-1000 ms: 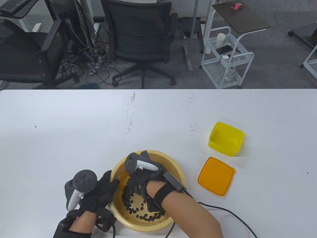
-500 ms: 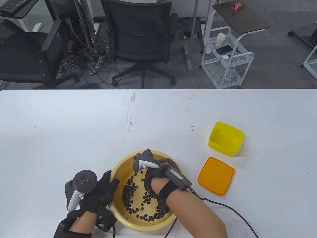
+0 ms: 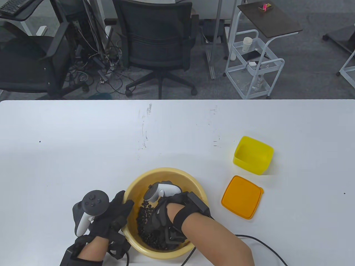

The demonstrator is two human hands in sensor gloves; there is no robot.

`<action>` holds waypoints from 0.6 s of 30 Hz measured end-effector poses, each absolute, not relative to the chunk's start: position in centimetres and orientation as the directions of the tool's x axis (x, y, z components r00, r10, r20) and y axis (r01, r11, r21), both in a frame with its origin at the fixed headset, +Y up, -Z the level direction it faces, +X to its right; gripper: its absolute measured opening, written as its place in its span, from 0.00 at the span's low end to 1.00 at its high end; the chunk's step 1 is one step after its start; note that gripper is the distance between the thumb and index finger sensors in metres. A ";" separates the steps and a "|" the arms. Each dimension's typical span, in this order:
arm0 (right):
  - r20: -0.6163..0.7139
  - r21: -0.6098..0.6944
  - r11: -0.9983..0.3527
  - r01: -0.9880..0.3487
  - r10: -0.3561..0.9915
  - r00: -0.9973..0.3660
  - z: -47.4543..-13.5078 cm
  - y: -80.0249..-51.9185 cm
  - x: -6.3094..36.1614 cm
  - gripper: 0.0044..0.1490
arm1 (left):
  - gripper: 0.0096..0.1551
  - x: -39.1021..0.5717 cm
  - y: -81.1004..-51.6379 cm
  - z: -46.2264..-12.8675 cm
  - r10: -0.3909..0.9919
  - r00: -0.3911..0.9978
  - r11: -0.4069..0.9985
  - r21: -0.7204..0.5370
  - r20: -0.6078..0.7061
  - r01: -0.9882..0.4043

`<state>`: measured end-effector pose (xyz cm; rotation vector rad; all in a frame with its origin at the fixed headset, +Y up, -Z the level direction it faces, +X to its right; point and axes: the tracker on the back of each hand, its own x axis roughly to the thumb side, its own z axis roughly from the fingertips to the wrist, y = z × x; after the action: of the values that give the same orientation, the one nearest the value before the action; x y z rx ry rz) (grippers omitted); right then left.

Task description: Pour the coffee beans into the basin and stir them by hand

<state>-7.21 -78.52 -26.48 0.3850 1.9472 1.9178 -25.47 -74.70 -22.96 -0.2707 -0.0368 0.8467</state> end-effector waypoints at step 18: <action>-0.010 0.861 -0.435 -0.262 0.501 -0.865 -31.0 -75.8 -5.9 0.46 | 0.33 -25.5 -74.7 -22.9 0.743 0.665 0.631 -0.253 -0.074 -0.734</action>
<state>-5.88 -75.84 -31.02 0.3434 1.3228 2.3080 -25.47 -74.69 -22.93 -0.2723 -0.0388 0.8456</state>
